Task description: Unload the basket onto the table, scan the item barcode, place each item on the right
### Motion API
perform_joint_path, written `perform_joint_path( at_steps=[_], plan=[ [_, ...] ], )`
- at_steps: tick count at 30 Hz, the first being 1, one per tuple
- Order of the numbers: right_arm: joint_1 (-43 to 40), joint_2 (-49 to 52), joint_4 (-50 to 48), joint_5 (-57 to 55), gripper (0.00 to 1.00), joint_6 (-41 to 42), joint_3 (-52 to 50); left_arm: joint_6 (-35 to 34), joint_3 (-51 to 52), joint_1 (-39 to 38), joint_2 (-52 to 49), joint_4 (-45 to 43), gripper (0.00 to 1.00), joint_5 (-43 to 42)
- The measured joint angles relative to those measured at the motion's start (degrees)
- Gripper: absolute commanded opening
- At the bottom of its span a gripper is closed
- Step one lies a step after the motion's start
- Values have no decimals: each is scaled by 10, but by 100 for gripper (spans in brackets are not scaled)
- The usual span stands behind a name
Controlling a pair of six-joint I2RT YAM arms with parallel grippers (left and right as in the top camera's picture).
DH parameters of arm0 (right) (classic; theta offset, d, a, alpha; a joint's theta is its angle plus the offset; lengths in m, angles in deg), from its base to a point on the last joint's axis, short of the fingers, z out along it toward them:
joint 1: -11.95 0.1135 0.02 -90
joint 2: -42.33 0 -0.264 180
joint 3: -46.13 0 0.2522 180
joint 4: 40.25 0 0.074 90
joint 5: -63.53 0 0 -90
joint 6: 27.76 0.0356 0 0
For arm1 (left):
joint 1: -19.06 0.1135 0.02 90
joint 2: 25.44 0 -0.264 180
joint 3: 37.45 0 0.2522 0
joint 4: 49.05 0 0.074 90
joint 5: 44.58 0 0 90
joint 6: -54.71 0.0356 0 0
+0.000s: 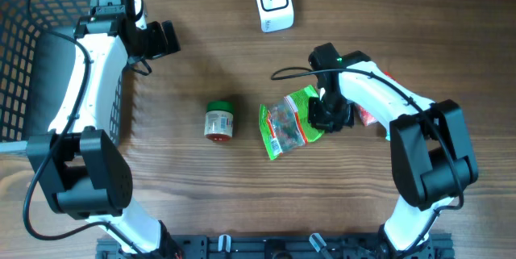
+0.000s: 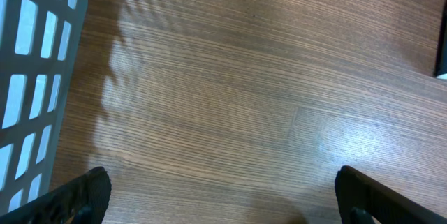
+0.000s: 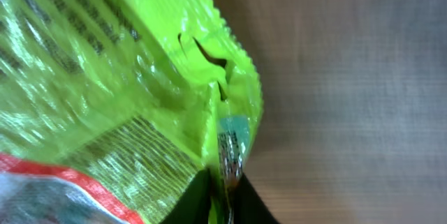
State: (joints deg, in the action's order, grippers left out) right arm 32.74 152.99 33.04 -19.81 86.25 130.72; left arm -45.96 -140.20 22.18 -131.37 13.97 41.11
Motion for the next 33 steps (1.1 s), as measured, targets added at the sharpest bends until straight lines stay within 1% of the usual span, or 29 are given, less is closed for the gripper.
perform_joint_path(
  at_steps=[2, 5, 8, 9, 10, 11, 12, 14, 17, 21, 23, 27, 28, 30, 33],
  plan=[
    [0, 0, 40, 16, 49, -36, -2, 0, 0, 0, 0, 0, 100, 0],
    [-1, 0, 75, 22, 54, -74, 2, 0, 0, 0, 0, 0, 100, 0],
    [-16, -12, 88, 23, 58, -97, 38, 0, 0, 0, 0, 0, 100, 0],
    [-24, -22, 87, 23, 63, -103, 52, 0, 0, 0, 0, 0, 100, 0],
    [-32, -35, 81, 23, 75, -107, 63, 0, 0, 0, 0, 0, 100, 0],
    [-38, -45, 71, 23, 85, -113, 67, 0, 0, 0, 0, 0, 100, 0],
    [-40, -47, 64, 23, 100, -122, 67, 0, 0, 0, 0, 0, 100, 0],
    [-43, -50, 18, 23, 100, -138, 69, 0, 0, 0, 0, 0, 100, 0],
    [-43, -51, -20, 23, 100, -164, 69, 0, 0, 0, 0, 0, 100, 0],
    [-43, -51, -36, 30, 100, -181, 66, 0, 0, 0, 0, 0, 100, 0],
    [-43, -51, -71, 47, 100, -183, 43, 0, 0, 0, 0, 0, 100, 0],
    [-42, -52, -144, 112, 100, -196, -40, 0, 0, 0, 0, 0, 100, 0],
    [-42, -52, -163, 119, 99, -198, -59, 0, 0, 0, 0, 0, 100, 0],
    [-42, -52, -197, 131, 93, -200, -84, 0, 0, 0, 0, 1, 100, 0],
    [-43, -67, -258, 147, 93, -203, -115, 0, 0, 0, 0, 0, 100, 0]
  ],
)
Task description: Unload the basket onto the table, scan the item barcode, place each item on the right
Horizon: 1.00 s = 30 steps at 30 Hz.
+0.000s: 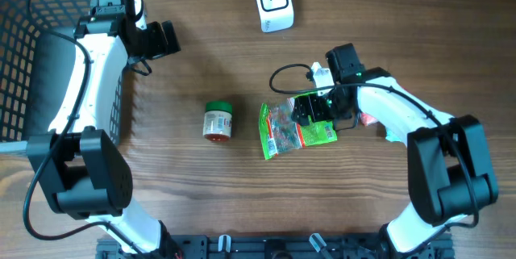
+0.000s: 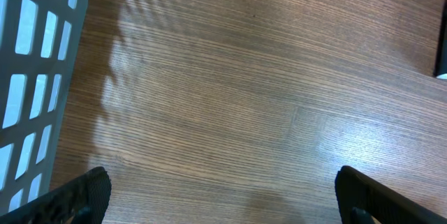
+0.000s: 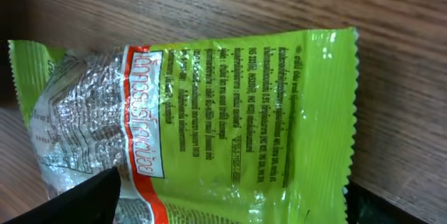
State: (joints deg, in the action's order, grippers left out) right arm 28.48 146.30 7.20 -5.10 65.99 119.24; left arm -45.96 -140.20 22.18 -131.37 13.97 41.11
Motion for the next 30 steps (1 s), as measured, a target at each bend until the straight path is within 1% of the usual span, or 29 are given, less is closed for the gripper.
perform_joint_path(
  at_steps=[5, 15, 17, 23, 24, 25, 26, 27, 28, 30],
  plan=[
    [0, -2, -14, 42, 92, 1, -9, 0, 0, 0, 0, 0, 100, 0],
    [0, -10, -34, 44, 93, 1, -25, 0, 0, 0, 0, 0, 100, 0],
    [0, -10, -34, 44, 91, 1, -26, 0, 0, 0, 0, 0, 100, 0],
    [5, -12, -49, 46, 67, 8, -40, 0, 0, 0, 0, 0, 100, 0],
    [8, -15, -62, 46, 54, 16, -49, 0, 0, 0, 0, 0, 100, 0],
    [11, -18, -76, 45, 45, 25, -57, 0, 0, 0, 0, 0, 100, 0],
    [13, -19, -87, 45, 18, 31, -66, 0, 0, 0, 0, 0, 100, 0],
    [13, -20, -89, 45, 4, 37, -71, 0, 0, 0, 0, 0, 100, 0],
    [13, -20, -87, 43, 4, 38, -72, 0, 0, 0, 0, 0, 100, 0],
    [7, -17, -46, 60, 4, 18, -78, 0, 0, 0, 0, 0, 100, 0]
  ],
)
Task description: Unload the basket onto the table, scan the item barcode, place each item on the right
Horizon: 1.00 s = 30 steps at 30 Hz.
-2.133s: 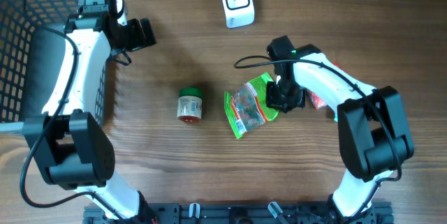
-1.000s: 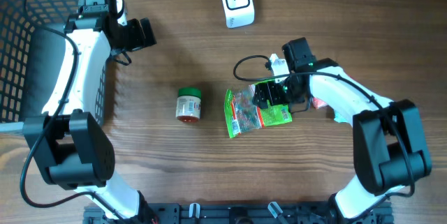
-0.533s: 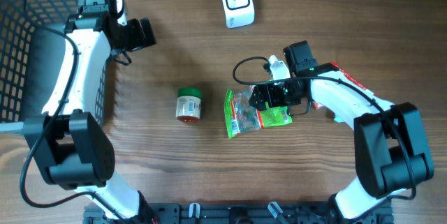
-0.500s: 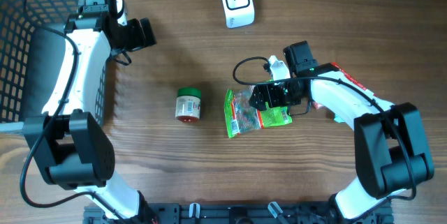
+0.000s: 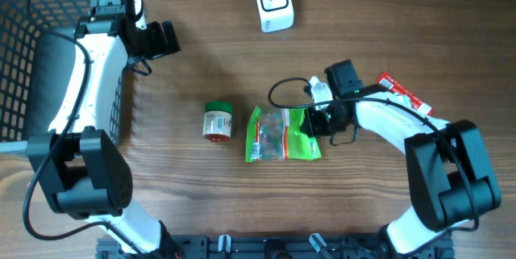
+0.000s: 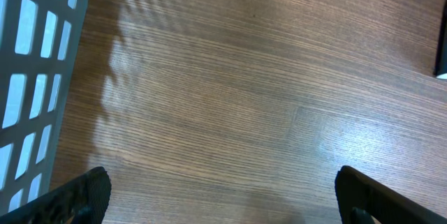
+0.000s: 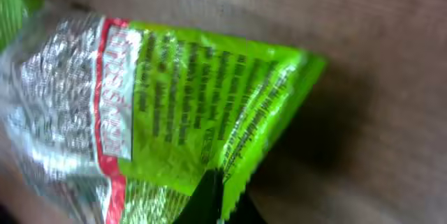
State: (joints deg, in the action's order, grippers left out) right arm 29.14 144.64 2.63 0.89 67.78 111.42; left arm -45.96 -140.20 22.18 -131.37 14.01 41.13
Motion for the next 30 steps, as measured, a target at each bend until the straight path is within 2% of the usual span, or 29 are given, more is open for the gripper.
perform_joint_path(
  at_steps=[6, 7, 8, 9, 10, 13, 30],
  plan=[
    [-117, -54, 78, 37, 4, -44, 49, 0, 0, 0, 0, 0, 100, 0],
    [-128, -63, 87, 30, 8, -44, 50, 0, 0, 0, 0, 0, 100, 0],
    [-128, -63, 91, 21, 20, -44, 50, 0, 0, 0, 0, 0, 100, 0],
    [-127, -63, 92, 5, 27, -44, 50, 0, 0, 0, 0, 0, 100, 0],
    [-127, -63, 92, -4, 43, -47, 50, 0, 0, 0, 0, 0, 100, 0],
    [-127, -63, 92, -17, 54, -51, 50, 0, 0, 0, 0, 0, 100, 0],
    [-127, -63, 94, -21, 55, -52, 50, 0, 0, 0, 0, 0, 100, 0]
  ],
)
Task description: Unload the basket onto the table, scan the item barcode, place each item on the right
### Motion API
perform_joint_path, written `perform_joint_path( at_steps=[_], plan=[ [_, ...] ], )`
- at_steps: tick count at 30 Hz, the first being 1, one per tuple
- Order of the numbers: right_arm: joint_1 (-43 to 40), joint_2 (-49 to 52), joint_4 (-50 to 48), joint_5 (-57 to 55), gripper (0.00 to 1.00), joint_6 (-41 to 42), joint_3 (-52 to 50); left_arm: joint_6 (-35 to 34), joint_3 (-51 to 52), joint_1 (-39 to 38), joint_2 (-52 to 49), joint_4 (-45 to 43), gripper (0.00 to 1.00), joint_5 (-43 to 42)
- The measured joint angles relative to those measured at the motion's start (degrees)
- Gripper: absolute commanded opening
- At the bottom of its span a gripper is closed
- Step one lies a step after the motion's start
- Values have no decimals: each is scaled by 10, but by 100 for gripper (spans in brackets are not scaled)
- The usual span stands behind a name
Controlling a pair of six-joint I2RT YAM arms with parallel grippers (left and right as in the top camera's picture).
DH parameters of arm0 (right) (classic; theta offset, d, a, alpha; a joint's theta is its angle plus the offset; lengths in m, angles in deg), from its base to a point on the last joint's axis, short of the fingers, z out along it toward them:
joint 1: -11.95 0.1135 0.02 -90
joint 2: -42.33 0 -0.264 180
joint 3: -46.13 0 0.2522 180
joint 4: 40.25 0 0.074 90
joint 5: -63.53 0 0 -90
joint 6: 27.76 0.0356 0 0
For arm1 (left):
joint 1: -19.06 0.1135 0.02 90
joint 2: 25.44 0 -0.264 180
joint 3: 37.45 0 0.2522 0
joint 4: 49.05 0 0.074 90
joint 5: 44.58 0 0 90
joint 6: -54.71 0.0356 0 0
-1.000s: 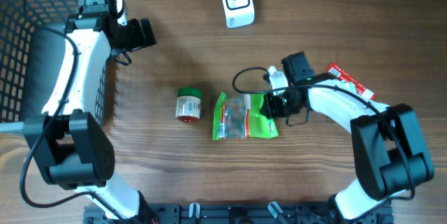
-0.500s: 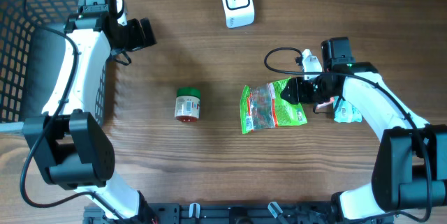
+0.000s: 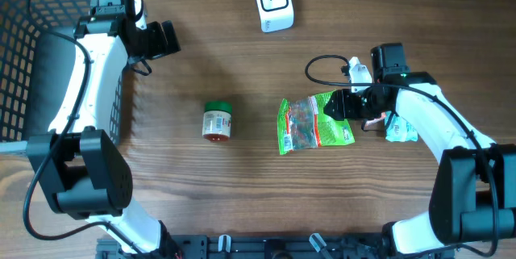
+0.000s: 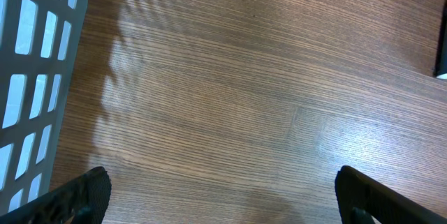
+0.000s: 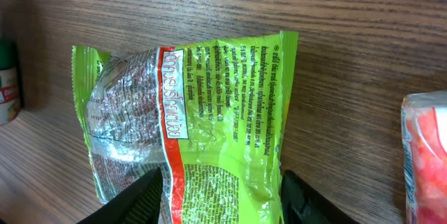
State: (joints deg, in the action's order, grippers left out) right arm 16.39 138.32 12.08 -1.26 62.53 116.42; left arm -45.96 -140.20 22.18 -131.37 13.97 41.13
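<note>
A green snack packet (image 3: 314,123) with a red band and a clear window lies on the wooden table, fine print facing up (image 5: 223,105). My right gripper (image 3: 340,106) sits over its right end, open. In the right wrist view the right gripper (image 5: 223,206) has one finger on each side of the packet's near edge, not pinching it. The white scanner (image 3: 272,2) stands at the table's far edge. My left gripper (image 3: 165,39) is open at the far left, and in its wrist view the left gripper (image 4: 225,196) has only bare wood between its fingers.
A small jar with a green lid (image 3: 218,121) lies left of the packet. A red-and-white packet (image 5: 426,158) lies just right of the right gripper. A grey slatted basket (image 3: 20,57) fills the left edge beside the left arm.
My right gripper was shut on a corner of the green packet; now it is open. Packet and gripper both sit farther right on the table. The left arm has not moved.
First my right gripper was shut on the packet's notched edge. Then it stood open over the packet lying flat. Then it was shut on a corner, with the packet nearer the jar. Now it is open and the packet lies farther right. The left arm stayed still.
</note>
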Motion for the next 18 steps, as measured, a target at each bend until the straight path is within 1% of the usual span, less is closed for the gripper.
perform_joint_path(
  at_steps=[16, 17, 18],
  plan=[
    [0, 0, -2, 0, 56, 0, -2, 0, 0, 0, 0, 0, 100, 0],
    [0, 0, -2, 0, 56, 0, -3, 0, 0, 0, 0, 2, 100, -3],
    [0, 0, -2, 0, 56, 0, -5, 0, -1, 0, 0, 23, 100, -16]
  ],
)
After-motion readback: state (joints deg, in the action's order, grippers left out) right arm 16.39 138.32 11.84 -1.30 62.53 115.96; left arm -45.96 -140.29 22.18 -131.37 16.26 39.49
